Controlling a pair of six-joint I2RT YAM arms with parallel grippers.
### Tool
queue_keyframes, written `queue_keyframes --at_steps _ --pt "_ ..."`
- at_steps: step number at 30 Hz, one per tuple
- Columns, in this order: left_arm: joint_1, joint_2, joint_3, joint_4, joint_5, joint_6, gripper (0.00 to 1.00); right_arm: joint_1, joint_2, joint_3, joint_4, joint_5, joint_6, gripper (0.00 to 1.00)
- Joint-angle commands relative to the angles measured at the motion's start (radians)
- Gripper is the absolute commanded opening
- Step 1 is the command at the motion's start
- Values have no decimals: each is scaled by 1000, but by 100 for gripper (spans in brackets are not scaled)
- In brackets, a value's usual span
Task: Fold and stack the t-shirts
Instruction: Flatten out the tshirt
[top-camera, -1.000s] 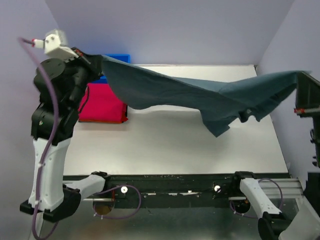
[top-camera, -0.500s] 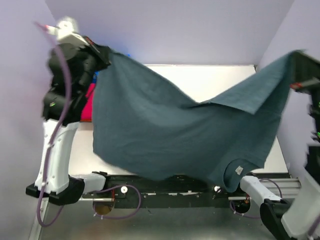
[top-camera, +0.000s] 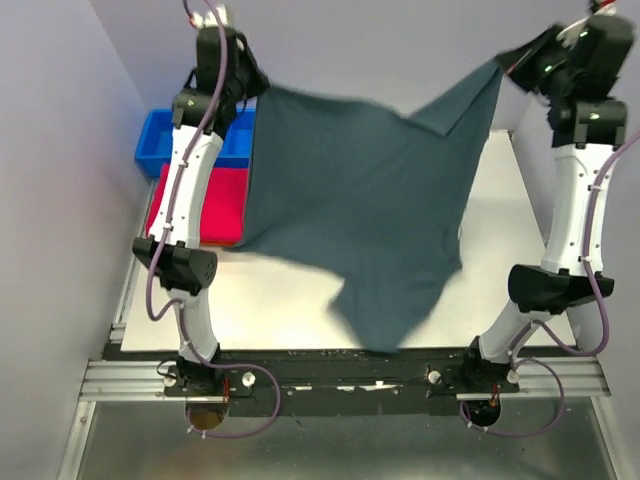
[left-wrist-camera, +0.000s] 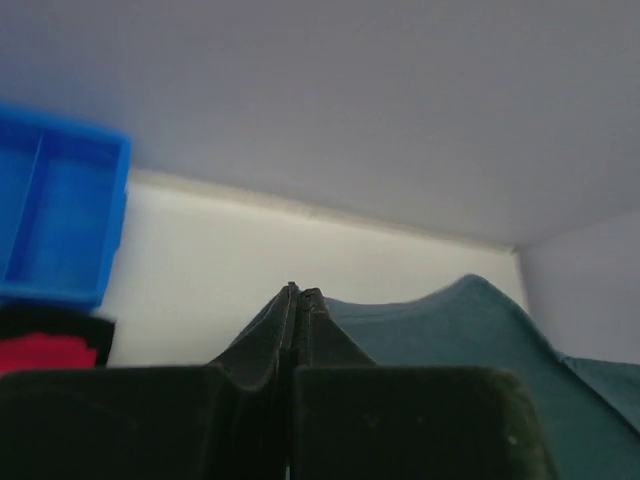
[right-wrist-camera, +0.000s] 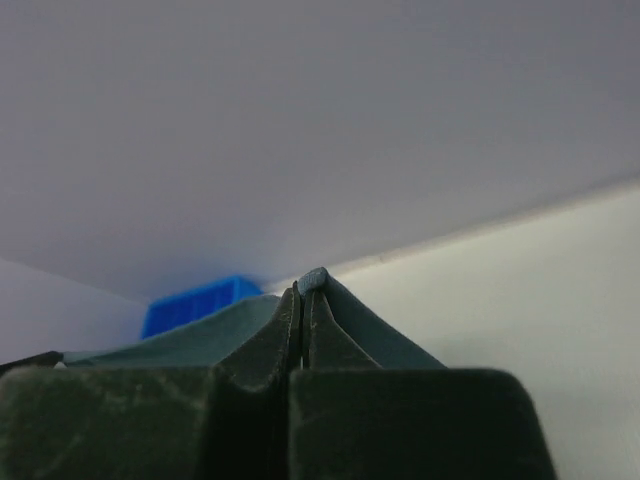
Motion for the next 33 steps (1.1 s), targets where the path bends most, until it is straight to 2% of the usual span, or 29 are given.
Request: queue_keyframes --at_steps 1,5,8,11,13,16,22,25,30,33 --pt "49 109 496 -78 129 -93 0 -124 59 350 46 -211 144 1" --pt "104 -76 49 254 160 -164 0 -279 -29 125 263 -421 305 1" --pt "111 -84 -9 280 147 -122 0 -322 -23 73 264 -524 310 1" --pt "114 -66 -106 306 241 -116 0 -331 -73 -89 279 -595 283 1" --pt "112 -98 -259 377 278 -130 0 -331 -162 -270 323 -604 264 1" --pt "112 -223 -584 535 287 -160 0 -346 -307 -535 386 -601 251 1" --pt "109 -501 -1106 684 259 -190 0 -369 -607 -956 385 -526 224 1" --pt "94 -656 -1323 731 267 -208 0 -371 -740 -1102 300 -445 192 1" --pt "75 -901 -1573 680 266 -187 0 -371 -1034 -1323 71 -168 116 1" --pt "74 -1029 -1651 585 261 -154 0 -362 -1206 -1444 -6 -72 123 1"
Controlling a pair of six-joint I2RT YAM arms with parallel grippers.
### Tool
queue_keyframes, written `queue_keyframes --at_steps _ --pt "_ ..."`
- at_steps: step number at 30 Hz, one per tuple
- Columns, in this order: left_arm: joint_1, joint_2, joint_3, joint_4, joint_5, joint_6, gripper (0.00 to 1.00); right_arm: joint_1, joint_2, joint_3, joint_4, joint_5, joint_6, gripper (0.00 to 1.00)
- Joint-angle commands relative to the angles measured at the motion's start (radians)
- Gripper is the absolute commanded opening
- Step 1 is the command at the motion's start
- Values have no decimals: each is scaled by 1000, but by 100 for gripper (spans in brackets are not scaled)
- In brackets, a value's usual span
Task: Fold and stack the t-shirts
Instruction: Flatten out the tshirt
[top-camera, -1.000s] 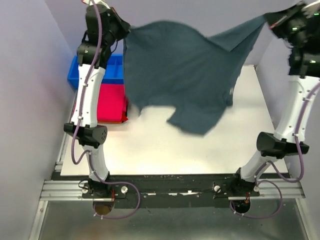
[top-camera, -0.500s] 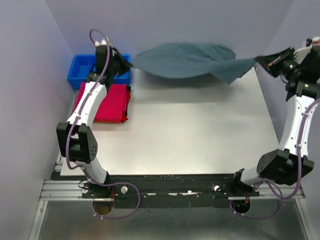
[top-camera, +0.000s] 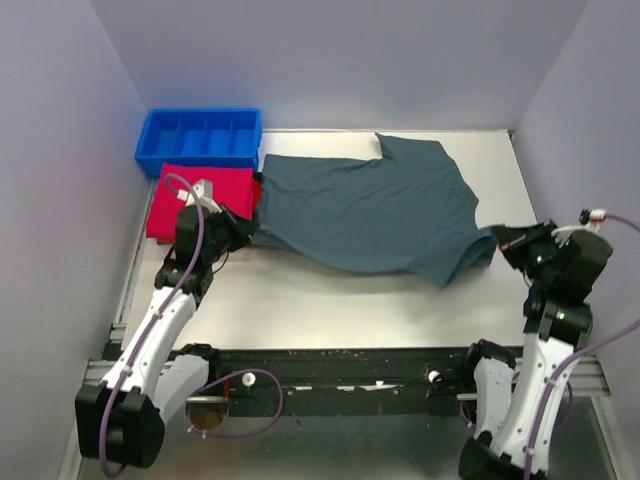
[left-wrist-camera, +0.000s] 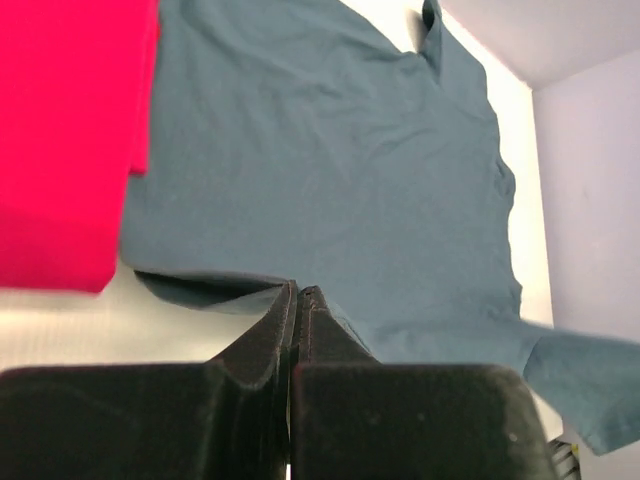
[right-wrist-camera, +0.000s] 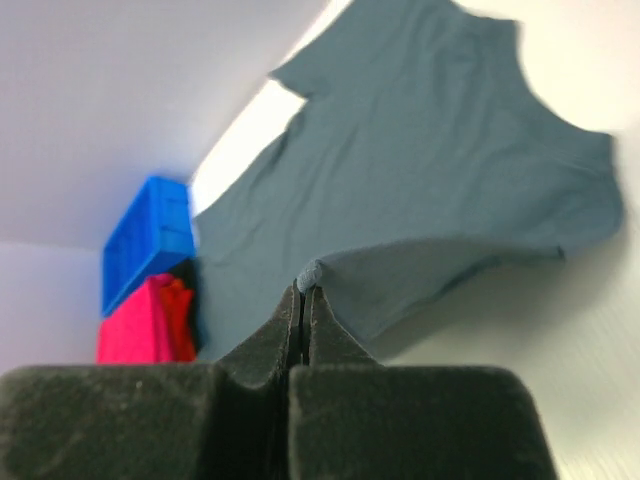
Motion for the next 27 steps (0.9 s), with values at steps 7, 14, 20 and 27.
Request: queue_keyframes --at_steps 7,14,20,27 --pt "-5 -215 -206 -91 -25 31 0 3 -175 -251 -118 174 -66 1" --pt "-5 -86 -229 29 -34 -2 0 4 92 -209 14 126 -49 1" --pt "-4 31 -176 81 -56 -5 0 7 265 -186 155 97 29 1" --pt "7 124 -85 81 -90 -2 0 63 471 -39 193 123 31 1"
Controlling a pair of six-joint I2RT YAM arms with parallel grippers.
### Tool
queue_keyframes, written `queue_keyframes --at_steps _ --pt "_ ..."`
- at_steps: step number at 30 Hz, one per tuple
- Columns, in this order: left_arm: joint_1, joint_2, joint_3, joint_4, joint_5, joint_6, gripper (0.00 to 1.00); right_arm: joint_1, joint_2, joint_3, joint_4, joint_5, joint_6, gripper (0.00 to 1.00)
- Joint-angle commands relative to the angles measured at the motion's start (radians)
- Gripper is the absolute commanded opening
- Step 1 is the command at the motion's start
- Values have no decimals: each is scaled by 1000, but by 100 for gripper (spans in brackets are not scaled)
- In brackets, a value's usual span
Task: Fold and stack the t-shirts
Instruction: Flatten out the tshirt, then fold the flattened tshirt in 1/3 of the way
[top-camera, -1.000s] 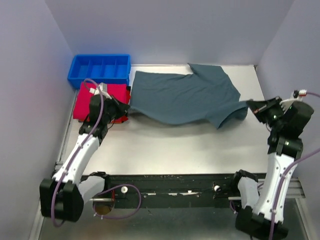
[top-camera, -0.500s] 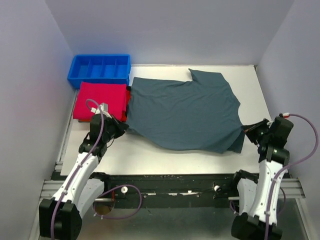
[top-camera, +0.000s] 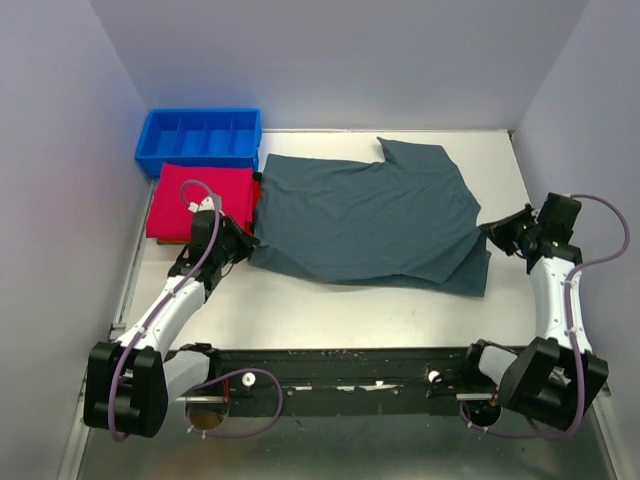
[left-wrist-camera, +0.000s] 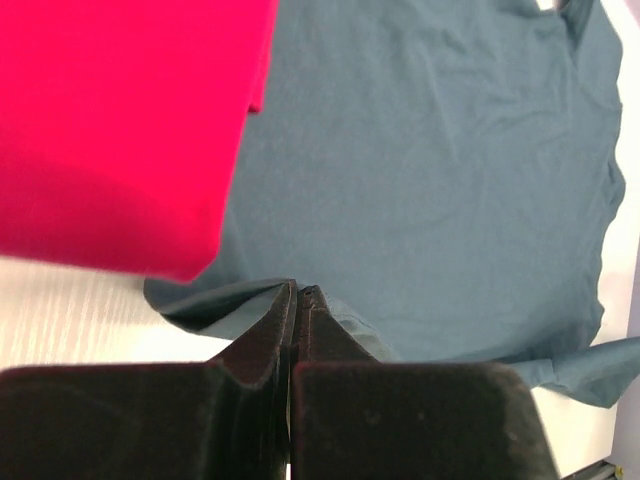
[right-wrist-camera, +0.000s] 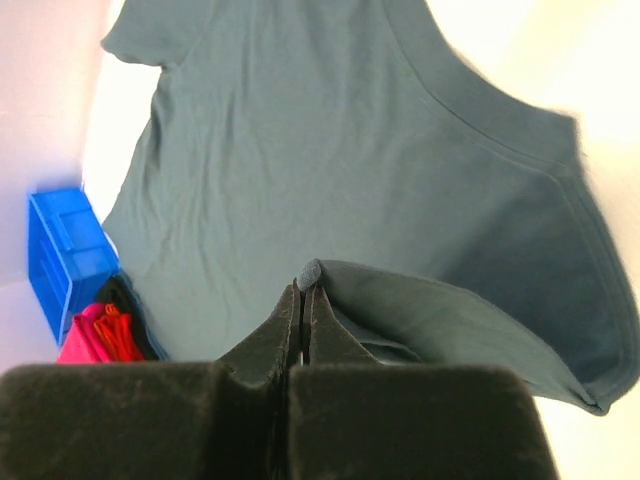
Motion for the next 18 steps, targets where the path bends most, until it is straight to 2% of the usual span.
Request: queue_keyframes --at_steps 1,10,18 --pt "11 39 70 45 -52 -5 0 29 98 114 71 10 8 1" --pt "41 171 152 109 -70 -27 0 64 260 240 80 56 2 1" --pt "66 203 165 129 -61 -28 0 110 390 343 68 79 -7 1"
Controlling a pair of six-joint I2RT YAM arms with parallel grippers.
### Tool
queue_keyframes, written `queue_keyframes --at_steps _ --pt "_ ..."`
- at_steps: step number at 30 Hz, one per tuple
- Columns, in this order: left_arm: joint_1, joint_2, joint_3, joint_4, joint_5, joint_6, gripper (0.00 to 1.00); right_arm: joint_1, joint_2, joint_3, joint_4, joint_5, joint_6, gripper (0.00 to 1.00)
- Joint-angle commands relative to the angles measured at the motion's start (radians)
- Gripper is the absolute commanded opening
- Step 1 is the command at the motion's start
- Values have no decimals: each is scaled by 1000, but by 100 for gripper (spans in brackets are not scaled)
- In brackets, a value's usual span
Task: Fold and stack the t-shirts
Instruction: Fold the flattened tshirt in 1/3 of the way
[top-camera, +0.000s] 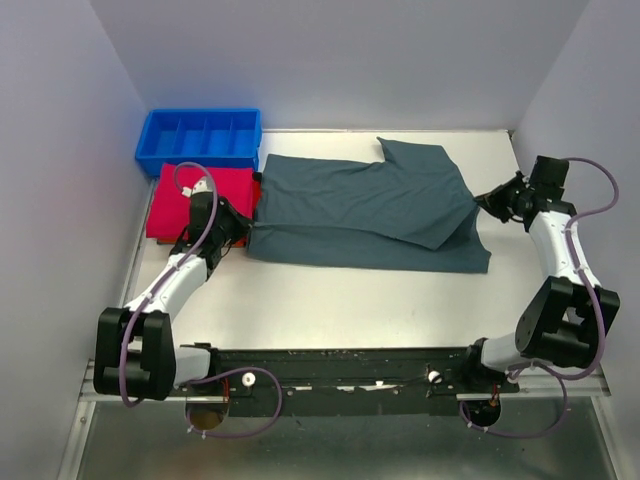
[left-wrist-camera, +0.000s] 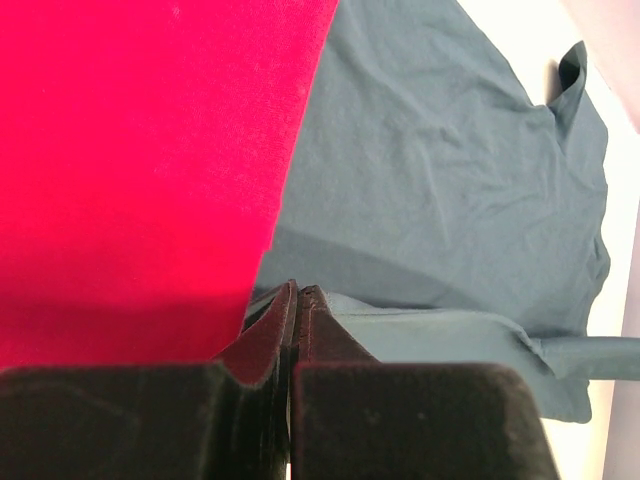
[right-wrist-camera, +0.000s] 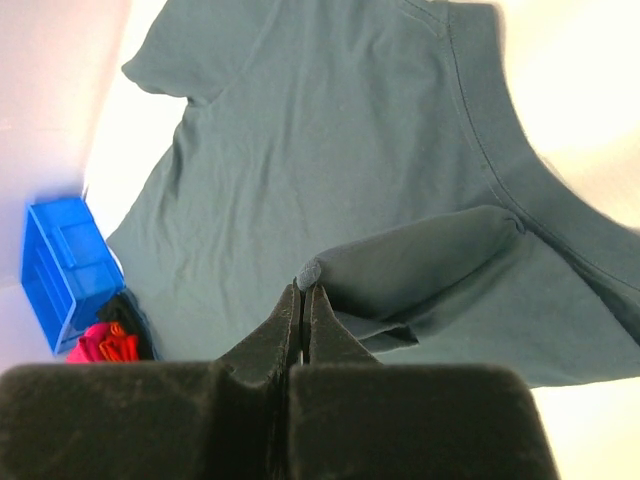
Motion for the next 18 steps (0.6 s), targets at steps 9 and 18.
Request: queue_keyframes --at_steps 9,18 --pt "10 82 21 99 34 -4 0 19 103 122 -12 85 -9 1" --pt "10 169 73 120 57 -3 0 19 140 168 -30 98 -12 1"
